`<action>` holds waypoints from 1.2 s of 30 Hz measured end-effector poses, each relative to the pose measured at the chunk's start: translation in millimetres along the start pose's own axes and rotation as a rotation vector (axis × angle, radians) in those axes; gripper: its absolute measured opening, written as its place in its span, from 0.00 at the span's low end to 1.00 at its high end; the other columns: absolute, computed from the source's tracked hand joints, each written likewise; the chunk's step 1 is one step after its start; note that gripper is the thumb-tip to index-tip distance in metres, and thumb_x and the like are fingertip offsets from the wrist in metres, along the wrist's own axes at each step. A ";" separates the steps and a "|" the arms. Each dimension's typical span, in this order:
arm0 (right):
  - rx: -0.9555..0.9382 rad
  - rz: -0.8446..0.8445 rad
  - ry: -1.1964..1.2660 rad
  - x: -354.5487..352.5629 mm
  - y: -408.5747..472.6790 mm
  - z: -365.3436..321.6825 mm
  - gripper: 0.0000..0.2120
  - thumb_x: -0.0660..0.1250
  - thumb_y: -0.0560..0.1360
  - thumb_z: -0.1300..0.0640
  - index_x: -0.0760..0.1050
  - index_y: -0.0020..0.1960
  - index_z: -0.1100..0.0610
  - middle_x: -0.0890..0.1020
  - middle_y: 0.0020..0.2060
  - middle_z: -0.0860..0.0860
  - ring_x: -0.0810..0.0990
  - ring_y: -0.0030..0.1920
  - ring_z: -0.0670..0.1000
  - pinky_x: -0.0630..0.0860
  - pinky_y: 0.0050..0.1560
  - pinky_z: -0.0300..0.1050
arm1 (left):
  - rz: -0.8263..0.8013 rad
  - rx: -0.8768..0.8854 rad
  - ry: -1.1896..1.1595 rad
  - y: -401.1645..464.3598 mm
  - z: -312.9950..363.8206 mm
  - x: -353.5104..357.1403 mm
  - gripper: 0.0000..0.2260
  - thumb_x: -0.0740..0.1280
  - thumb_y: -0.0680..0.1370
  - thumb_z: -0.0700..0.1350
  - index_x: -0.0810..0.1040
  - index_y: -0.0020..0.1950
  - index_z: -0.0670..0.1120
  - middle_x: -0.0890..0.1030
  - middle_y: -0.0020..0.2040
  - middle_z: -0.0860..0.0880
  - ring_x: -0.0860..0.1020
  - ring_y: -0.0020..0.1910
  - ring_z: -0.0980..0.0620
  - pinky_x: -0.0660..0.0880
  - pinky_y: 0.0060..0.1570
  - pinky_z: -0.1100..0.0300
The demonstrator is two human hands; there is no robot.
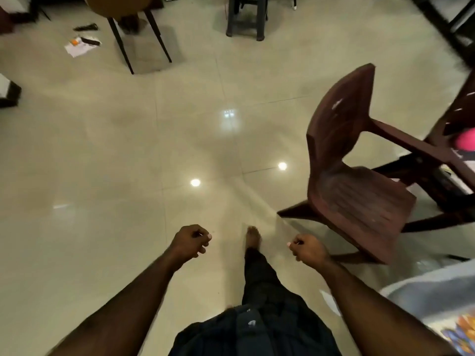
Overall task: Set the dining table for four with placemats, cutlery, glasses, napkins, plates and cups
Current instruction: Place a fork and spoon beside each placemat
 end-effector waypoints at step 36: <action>0.499 0.106 0.545 -378.4 519.3 -271.3 0.10 0.71 0.79 0.55 0.82 0.49 0.63 0.84 0.34 0.53 0.81 0.32 0.50 0.73 0.32 0.42 | -0.259 0.169 0.464 668.5 712.0 -116.7 0.06 0.73 0.80 0.45 0.84 0.49 0.43 0.86 0.44 0.42 0.83 0.37 0.49 0.75 0.36 0.57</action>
Point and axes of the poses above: each hand's wrist, its own y-axis towards the middle knuckle, its own x-axis out of the palm, z = x × y, the point moved 3 cm from there along y, towards the middle knuckle
